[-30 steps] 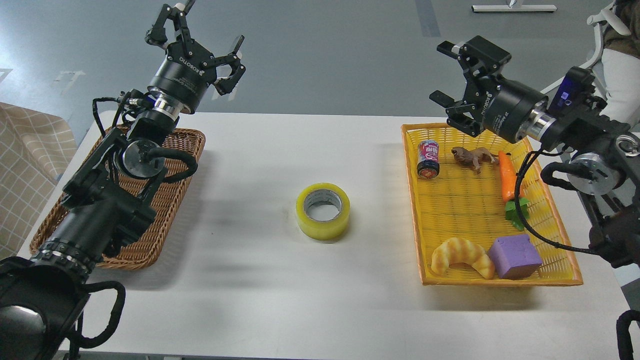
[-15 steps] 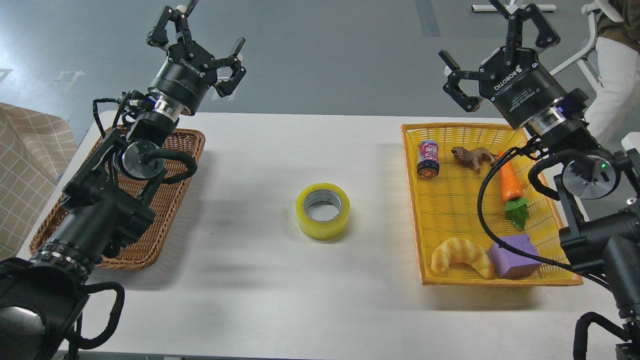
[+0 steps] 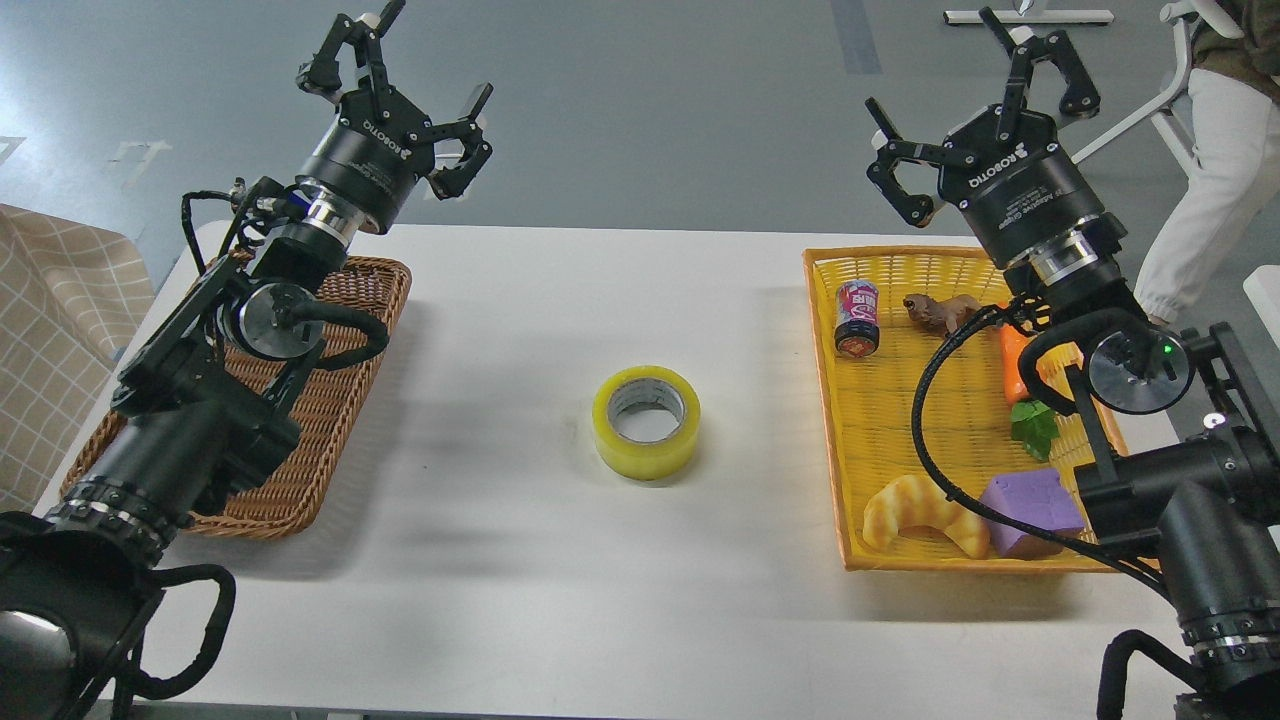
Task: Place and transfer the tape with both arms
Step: 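Withdraw the right gripper back above the yellow tray, then reach the left gripper toward the tape roll on the table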
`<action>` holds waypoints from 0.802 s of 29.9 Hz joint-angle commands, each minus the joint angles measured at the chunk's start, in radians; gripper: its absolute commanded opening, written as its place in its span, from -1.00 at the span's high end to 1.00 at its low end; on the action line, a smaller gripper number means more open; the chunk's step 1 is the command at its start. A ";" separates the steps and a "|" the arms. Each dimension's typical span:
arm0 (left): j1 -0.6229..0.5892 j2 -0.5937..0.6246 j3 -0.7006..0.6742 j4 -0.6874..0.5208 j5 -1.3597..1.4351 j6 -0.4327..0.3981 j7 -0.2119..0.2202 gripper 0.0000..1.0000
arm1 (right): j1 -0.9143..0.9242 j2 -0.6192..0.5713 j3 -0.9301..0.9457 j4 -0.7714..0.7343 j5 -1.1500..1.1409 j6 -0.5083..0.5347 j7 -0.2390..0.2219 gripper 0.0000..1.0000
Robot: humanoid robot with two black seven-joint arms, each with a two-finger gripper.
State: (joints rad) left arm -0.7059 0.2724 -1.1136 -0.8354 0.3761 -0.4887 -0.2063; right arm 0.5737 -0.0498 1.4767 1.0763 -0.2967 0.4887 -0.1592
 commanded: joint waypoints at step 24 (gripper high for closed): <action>0.011 0.240 0.386 -0.381 1.250 0.220 -0.159 -0.96 | -0.167 0.025 0.086 0.014 0.007 0.000 0.012 -0.99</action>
State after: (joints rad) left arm -0.6924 0.5071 -0.7760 -1.2136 1.5007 -0.2941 -0.3654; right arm 0.4258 -0.0242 1.5478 1.0909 -0.2899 0.4887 -0.1478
